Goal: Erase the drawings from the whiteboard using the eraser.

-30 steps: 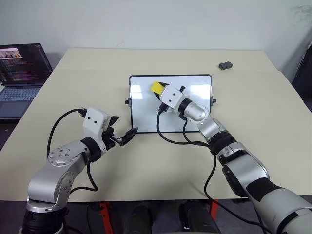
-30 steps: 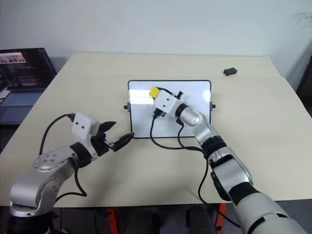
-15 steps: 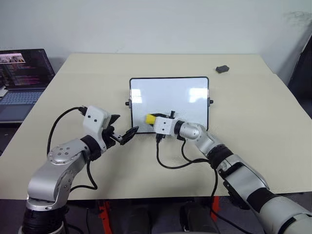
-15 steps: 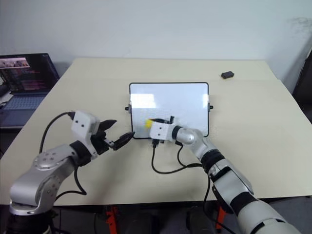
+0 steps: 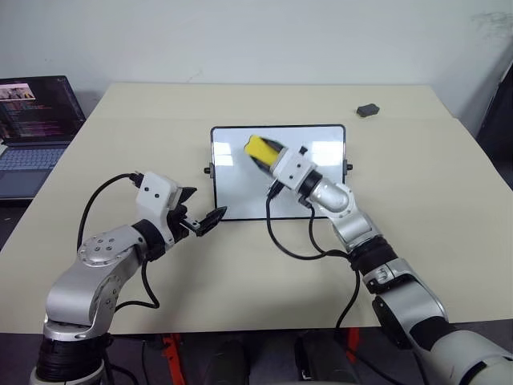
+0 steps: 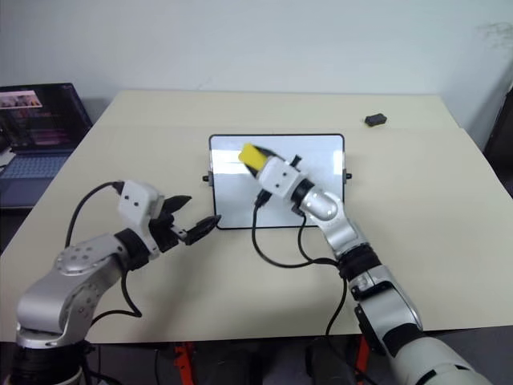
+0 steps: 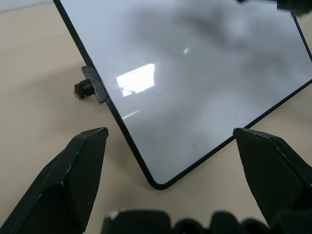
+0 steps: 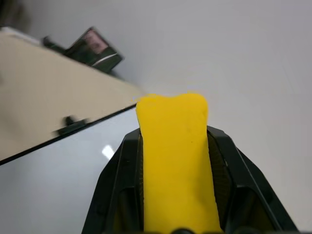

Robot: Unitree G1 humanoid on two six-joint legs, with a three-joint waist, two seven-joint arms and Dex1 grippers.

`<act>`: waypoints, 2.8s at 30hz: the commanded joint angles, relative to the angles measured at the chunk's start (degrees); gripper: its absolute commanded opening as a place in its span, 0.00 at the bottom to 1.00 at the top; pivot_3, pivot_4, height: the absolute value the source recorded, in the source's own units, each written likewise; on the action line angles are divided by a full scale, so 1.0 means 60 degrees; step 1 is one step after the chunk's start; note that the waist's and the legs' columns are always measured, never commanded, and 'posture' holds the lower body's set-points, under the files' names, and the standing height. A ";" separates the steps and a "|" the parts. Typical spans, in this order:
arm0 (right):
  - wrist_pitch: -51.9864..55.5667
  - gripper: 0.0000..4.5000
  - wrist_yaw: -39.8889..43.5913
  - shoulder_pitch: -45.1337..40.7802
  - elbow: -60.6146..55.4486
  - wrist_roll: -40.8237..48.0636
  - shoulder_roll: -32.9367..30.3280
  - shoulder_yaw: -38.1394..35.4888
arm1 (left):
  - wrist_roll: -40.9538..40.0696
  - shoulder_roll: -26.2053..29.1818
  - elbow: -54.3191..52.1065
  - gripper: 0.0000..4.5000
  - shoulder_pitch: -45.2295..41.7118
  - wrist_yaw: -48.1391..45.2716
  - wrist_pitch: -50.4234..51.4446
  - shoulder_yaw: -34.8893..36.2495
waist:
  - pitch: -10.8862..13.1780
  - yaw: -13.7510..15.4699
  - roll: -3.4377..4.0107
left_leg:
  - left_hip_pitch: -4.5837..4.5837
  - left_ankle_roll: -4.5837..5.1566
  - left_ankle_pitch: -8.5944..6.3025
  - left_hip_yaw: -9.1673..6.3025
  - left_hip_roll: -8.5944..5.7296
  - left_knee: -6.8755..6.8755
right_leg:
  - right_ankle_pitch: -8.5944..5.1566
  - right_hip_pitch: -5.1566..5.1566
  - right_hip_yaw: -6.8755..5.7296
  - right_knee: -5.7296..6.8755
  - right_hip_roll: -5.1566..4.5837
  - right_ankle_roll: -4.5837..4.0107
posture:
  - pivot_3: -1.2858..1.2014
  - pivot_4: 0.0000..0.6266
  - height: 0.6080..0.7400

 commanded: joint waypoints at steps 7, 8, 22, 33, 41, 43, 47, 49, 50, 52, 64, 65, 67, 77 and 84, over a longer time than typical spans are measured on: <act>0.1618 0.29 -0.0333 -0.1179 0.1603 -0.0197 0.0291 -0.0082 | -0.0010 -0.0074 -0.0272 1.00 -0.0016 0.0032 -0.0141 -0.0069 | 0.0000 -0.0029 -0.0001 | -0.0004 -0.0001 0.0003 0.0020 0.0000 -0.0066 | -0.0012 -0.0045 0.0006 0.0003 -0.0004 -0.0022 | 0.52 0.24 1.00; 0.1788 0.29 -0.0183 -0.1198 0.1728 -0.0219 0.0338 0.0000 | -0.0011 -0.0080 -0.0273 1.00 -0.0016 0.0035 -0.0139 -0.0072 | 0.0000 -0.0043 -0.0001 | -0.0007 -0.0001 0.0003 0.0022 0.0002 -0.0068 | -0.0013 -0.0049 0.0006 0.0003 -0.0004 -0.0024 | 0.52 0.24 1.00; 0.2490 0.29 0.1181 -0.0418 0.1188 0.0029 0.0583 0.0179 | 0.0055 -0.0169 -0.0332 1.00 0.0055 0.0206 -0.0162 0.0000 | -0.0002 -0.0049 -0.0003 | 0.0060 0.0003 0.0033 0.0002 -0.0004 -0.0052 | -0.0012 0.0016 -0.0005 0.0039 -0.0003 -0.0027 | 0.52 0.24 1.00; 0.2943 0.29 0.0817 0.1520 -0.3913 0.1502 -0.0154 -0.1361 | 0.0013 -0.0422 -0.0410 1.00 0.0326 0.0268 -0.0467 0.0123 | -0.0007 0.0051 -0.0009 | -0.0149 -0.0017 0.0035 -0.0005 -0.0002 -0.0059 | -0.0014 -0.0186 -0.0010 0.0036 -0.0008 -0.0021 | 0.52 0.24 1.00; 0.5460 0.29 0.0200 0.6052 -0.9957 0.2097 -0.1060 -0.2921 | -0.0573 -0.0428 -0.0601 1.00 0.0398 -0.0508 -0.1123 0.0388 | -0.0006 0.0237 -0.0009 | -0.0178 -0.0016 0.0022 0.0001 -0.0005 -0.0056 | -0.0015 -0.0198 -0.0007 0.0011 -0.0014 -0.0019 | 0.52 0.24 1.00; 0.5700 0.29 0.0066 0.6884 -1.0620 0.2013 -0.1189 -0.3123 | -0.0602 -0.0362 -0.0495 1.00 0.0365 -0.0664 -0.1172 0.0381 | -0.0006 0.0216 -0.0009 | -0.0150 -0.0016 0.0023 0.0000 -0.0005 -0.0059 | -0.0016 -0.0180 -0.0008 0.0025 -0.0013 -0.0018 | 0.52 0.24 1.00; 0.6142 0.29 -0.0451 0.8193 -1.0960 0.1689 -0.1397 -0.3795 | -0.0500 -0.0342 -0.0070 1.00 -0.0115 -0.0922 -0.1275 0.0100 | -0.0006 0.0189 -0.0009 | -0.0099 -0.0016 0.0035 0.0009 -0.0003 -0.0056 | -0.0017 -0.0149 -0.0002 0.0047 0.0000 -0.0019 | 0.52 0.24 1.00; 0.6551 0.29 -0.0772 0.8422 -1.0721 0.1649 -0.1464 -0.4254 | -0.0409 -0.0324 0.0318 1.00 -0.0788 -0.1340 -0.1375 -0.0409 | -0.0006 0.0207 -0.0009 | -0.0086 -0.0021 0.0053 0.0005 -0.0006 -0.0054 | -0.0018 -0.0133 -0.0004 0.0049 0.0005 -0.0018 | 0.52 0.24 1.00; 0.6939 0.29 -0.0809 0.8433 -1.0461 0.1627 -0.1596 -0.4407 | -0.0355 -0.0273 0.0620 1.00 -0.1329 -0.1776 -0.1434 -0.0814 | -0.0006 0.0219 -0.0010 | -0.0086 -0.0022 0.0063 0.0008 -0.0009 -0.0050 | -0.0018 -0.0131 0.0000 0.0050 0.0006 -0.0014 | 0.52 0.24 1.00; 0.7350 0.29 -0.0851 0.8392 -1.0149 0.1653 -0.1741 -0.4565 | -0.0285 -0.0180 0.1058 1.00 -0.2018 -0.2383 -0.1529 -0.1316 | -0.0009 0.0231 -0.0015 | -0.0089 -0.0010 0.0076 0.0011 -0.0018 -0.0037 | -0.0025 -0.0124 0.0001 0.0050 0.0008 0.0027 | 0.52 0.24 1.00; 1.1507 0.29 -0.0991 0.7032 -0.9659 0.3589 -0.1360 -0.5605 | 0.1090 -0.1458 0.3969 1.00 -0.5702 -0.6579 -0.3680 -0.5065 | -0.0009 0.0213 -0.0011 | -0.0128 -0.0004 0.0075 0.0015 -0.0019 -0.0056 | 0.0000 -0.0147 0.0000 0.0034 0.0029 -0.0013 | 0.52 0.24 1.00; 1.1714 0.29 -0.1014 0.6992 -0.9691 0.3714 -0.1355 -0.5666 | 0.1138 -0.1495 0.4000 1.00 -0.5780 -0.6886 -0.3801 -0.5256 | -0.0009 0.0194 -0.0010 | -0.0127 -0.0002 0.0074 0.0016 -0.0020 -0.0057 | -0.0002 -0.0147 0.0007 0.0032 0.0027 -0.0012 | 0.52 0.24 1.00; 1.1962 0.29 -0.1010 0.7015 -0.9784 0.3877 -0.1403 -0.5699 | 0.1300 -0.1537 0.4034 1.00 -0.5837 -0.7294 -0.4057 -0.5531 | -0.0008 0.0164 -0.0007 | -0.0126 0.0001 0.0072 0.0023 -0.0019 -0.0058 | -0.0003 -0.0150 0.0017 0.0031 0.0025 -0.0011 | 0.52 0.24 1.00; 1.1946 0.29 -0.1165 0.7060 -0.9563 0.4002 -0.1446 -0.5582 | 0.1819 -0.1917 0.4031 1.00 -0.5723 -0.7280 -0.4345 -0.5637 | -0.0009 0.0168 -0.0007 | -0.0122 0.0004 0.0073 0.0020 -0.0019 -0.0039 | -0.0001 -0.0149 0.0018 0.0053 0.0058 -0.0008 | 0.52 0.24 1.00; 1.1850 0.80 -0.1162 0.6873 -0.9183 0.4199 -0.1551 -0.5692 | 0.1989 -0.1902 0.4160 1.00 -0.5569 -0.7019 -0.4375 -0.5425 | -0.0009 0.0185 -0.0006 | -0.0123 0.0004 0.0073 0.0016 -0.0017 -0.0039 | -0.0001 -0.0149 0.0016 0.0052 0.0060 -0.0008 | 0.52 0.24 1.00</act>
